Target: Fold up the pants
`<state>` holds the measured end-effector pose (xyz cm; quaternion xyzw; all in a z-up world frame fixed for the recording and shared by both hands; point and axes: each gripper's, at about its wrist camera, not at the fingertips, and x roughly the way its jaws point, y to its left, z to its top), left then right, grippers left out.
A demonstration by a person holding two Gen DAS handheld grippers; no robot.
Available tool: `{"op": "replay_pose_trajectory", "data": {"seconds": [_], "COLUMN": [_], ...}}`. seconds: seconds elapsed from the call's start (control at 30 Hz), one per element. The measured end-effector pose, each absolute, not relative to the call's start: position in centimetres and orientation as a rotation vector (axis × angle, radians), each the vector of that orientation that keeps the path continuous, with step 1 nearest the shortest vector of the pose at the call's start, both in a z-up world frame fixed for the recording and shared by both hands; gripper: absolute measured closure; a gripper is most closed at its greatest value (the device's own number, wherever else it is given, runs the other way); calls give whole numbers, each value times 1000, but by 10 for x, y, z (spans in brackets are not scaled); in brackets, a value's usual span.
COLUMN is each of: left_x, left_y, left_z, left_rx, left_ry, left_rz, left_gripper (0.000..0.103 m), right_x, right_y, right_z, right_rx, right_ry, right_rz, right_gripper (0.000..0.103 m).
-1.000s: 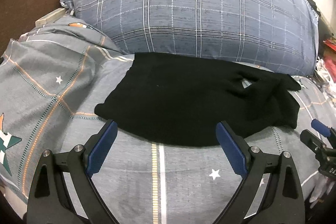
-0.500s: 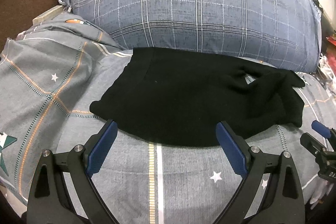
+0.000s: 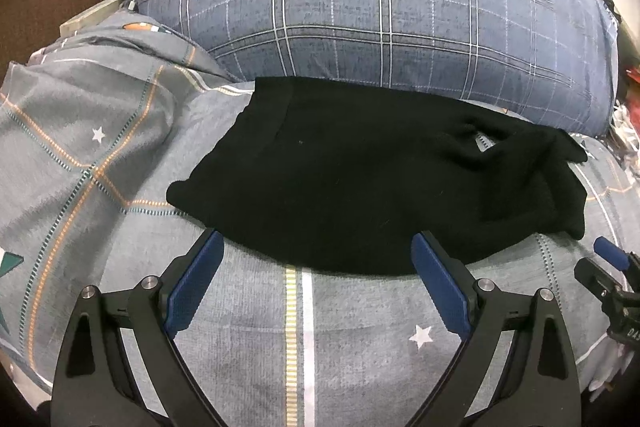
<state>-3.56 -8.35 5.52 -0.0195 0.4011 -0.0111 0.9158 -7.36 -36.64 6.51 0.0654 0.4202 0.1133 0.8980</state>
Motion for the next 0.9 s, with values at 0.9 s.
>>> {"op": "replay_pose_trajectory", "data": {"seconds": [0.9], "left_x": [14], "left_y": [-45], "left_z": [19], "left_rx": [-388], "left_ry": [898], "left_rz": [-12], "left_gripper": [7], "right_x": [-39], "right_y": [-442], "right_z": [40], "right_rx": [511], "right_ry": [863], "right_rz": [172], "right_gripper": [8]}}
